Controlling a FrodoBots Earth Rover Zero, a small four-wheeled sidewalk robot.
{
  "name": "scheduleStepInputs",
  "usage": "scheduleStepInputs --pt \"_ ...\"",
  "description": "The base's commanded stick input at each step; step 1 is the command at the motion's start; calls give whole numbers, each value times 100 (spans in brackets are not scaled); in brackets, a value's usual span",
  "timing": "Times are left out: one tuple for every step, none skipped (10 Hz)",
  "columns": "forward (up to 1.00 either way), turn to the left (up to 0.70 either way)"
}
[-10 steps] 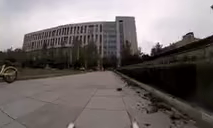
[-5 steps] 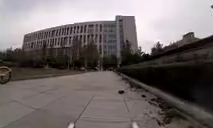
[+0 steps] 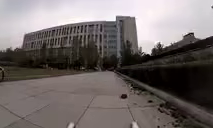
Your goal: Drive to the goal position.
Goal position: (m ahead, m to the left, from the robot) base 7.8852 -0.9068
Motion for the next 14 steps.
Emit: scheduleStepInputs --pt "70 -6" --pt "70 -27" --pt "70 -13" --pt "70 0" --pt "70 0" --pt "70 0" --pt "70 0" --pt "70 0" --pt "70 0" --pt "70 0" --pt "70 0" --pt "70 0" --pt "70 0" --pt "70 0"
